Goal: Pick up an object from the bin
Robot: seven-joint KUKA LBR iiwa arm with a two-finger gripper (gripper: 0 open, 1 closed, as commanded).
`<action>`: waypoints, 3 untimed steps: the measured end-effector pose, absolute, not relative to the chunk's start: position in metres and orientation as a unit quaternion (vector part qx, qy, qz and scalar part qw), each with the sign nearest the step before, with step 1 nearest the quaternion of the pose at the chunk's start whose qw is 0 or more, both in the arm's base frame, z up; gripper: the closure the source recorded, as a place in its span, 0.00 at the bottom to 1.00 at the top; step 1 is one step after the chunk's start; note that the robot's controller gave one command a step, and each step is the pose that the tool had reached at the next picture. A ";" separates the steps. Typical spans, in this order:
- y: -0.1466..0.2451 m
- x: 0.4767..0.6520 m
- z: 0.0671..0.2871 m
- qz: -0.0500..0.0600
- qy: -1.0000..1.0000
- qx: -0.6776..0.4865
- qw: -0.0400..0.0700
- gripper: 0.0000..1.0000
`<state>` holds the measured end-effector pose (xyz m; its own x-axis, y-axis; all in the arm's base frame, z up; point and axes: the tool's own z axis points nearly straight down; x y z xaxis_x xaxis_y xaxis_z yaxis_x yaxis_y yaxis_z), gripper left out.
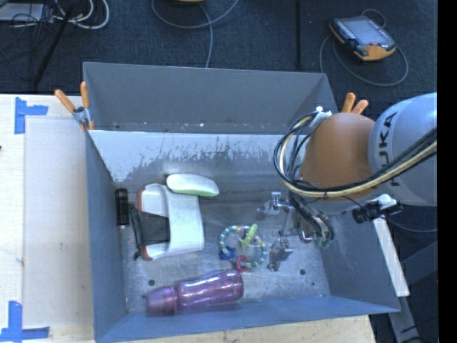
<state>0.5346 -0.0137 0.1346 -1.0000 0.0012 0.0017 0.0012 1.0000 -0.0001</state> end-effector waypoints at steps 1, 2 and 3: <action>-0.014 0.535 0.135 0.000 -1.000 -0.001 0.001 0.00; 0.007 0.545 0.093 0.000 -1.000 0.006 -0.002 0.00; 0.040 0.522 0.078 0.000 -1.000 0.028 0.002 1.00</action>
Offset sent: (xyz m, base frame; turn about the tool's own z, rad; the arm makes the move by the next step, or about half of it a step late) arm 0.0118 0.0300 -0.0599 -0.0186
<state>0.5223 0.0398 0.0777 -0.9984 -0.0568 0.0035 -0.0568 0.9984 0.0008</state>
